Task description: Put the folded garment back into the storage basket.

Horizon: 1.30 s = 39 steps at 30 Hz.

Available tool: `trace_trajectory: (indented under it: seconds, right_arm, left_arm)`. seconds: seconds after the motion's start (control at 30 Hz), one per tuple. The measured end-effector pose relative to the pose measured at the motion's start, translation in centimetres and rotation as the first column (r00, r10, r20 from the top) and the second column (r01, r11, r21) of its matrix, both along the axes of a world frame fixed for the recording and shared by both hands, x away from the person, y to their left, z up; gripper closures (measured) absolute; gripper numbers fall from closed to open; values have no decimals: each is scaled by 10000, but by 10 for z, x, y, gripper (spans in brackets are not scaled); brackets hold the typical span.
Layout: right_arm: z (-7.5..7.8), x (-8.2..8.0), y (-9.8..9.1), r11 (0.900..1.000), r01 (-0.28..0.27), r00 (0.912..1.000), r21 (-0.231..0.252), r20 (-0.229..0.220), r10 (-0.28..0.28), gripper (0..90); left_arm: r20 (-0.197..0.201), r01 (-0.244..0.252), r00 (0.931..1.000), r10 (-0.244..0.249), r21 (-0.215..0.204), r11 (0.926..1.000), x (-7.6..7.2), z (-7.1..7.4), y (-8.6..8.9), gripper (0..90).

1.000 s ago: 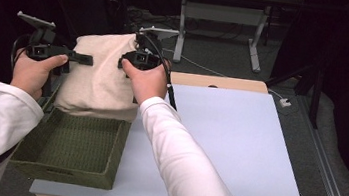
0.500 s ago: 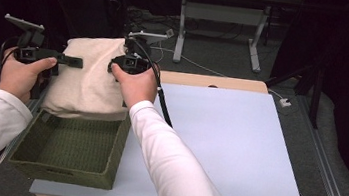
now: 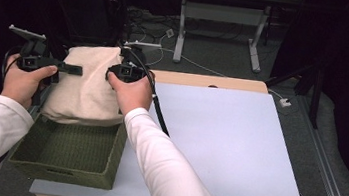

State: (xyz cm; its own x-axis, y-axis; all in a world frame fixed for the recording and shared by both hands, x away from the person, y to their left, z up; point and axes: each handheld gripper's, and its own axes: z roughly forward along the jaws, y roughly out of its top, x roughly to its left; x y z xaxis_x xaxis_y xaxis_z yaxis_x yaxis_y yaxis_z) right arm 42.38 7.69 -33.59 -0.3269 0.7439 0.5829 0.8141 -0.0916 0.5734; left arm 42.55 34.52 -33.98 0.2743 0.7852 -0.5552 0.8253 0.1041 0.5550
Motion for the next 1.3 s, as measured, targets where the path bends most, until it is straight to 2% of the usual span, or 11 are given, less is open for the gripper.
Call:
trace_trajectory:
  seconds: [0.17,0.5,0.87,1.1,1.13,1.2,1.3]
  right_arm:
    - [-10,0,2,10000,11,9999,3,-120,-11,755]
    - [-36,-2,12,10000,-10,9990,-64,-440,7,754]
    - [-57,-4,16,9999,-49,9975,-94,-709,42,753]
    - [-72,-7,21,9997,-202,9963,-96,-836,194,752]
    - [-73,-7,22,9997,-220,9960,-82,-872,212,752]
    - [-77,-7,24,9997,-242,9954,-66,-934,235,752]
    - [-82,-8,27,9995,-303,9939,-72,-1065,294,752]
  left_arm:
    - [-174,-12,9998,8,-214,9998,2,-12,4,583]
    - [-493,172,9986,-179,-140,9998,5,-39,15,582]
    - [-832,199,9963,-226,-332,9993,5,-64,20,580]
    - [-1038,181,9944,-210,-292,9994,3,-76,28,580]
    - [-998,317,9945,-330,-148,9994,3,-77,30,580]
    - [-1127,145,9935,-172,-243,9996,2,-81,31,580]
    - [-1227,208,9922,-231,-204,9996,1,-87,34,579]
